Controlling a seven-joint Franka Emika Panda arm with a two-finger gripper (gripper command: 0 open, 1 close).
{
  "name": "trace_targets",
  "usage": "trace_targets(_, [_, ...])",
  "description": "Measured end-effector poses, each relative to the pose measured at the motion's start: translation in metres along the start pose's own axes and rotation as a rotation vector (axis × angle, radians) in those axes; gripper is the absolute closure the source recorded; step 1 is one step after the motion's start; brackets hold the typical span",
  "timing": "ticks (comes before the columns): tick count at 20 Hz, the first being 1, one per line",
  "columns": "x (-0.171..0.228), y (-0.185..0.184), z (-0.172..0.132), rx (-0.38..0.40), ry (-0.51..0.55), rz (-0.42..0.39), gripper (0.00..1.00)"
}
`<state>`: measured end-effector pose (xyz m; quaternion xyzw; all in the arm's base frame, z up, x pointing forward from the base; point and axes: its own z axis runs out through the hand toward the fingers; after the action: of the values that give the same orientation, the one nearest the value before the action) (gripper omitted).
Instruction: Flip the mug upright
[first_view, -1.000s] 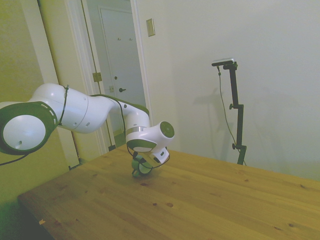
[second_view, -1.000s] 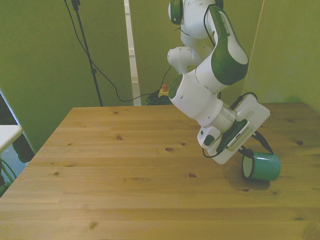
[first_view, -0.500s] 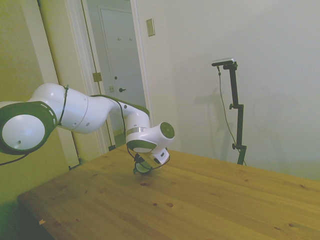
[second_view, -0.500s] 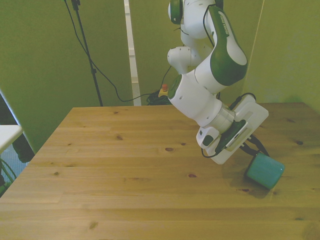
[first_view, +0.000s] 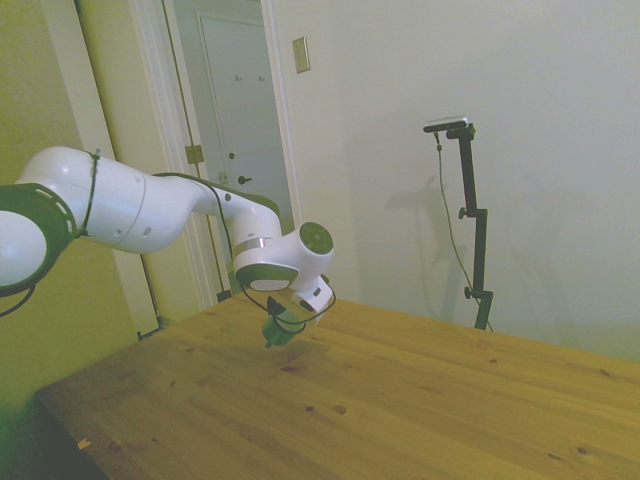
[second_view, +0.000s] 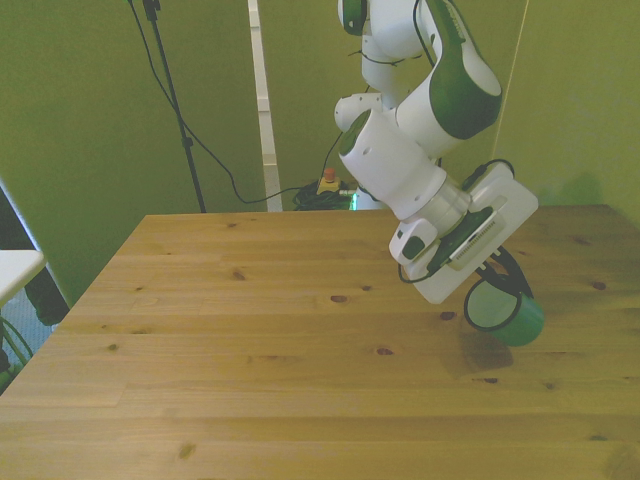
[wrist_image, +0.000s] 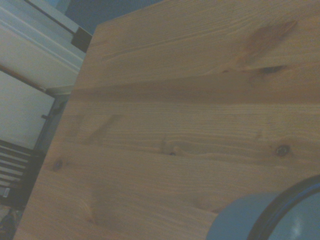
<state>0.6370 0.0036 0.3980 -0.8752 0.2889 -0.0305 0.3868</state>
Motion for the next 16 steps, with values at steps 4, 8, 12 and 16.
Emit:
trace_targets(4, [-0.026,-0.017,-0.010,-0.100,0.128,-0.015,1.00])
trace_targets(8, [-0.050,-0.027,-0.016,-0.220,0.266,-0.031,1.00])
trace_targets(12, [-0.060,-0.031,-0.021,-0.319,0.384,-0.029,1.00])
trace_targets(16, [-0.066,-0.030,-0.019,-0.415,0.467,-0.017,1.00])
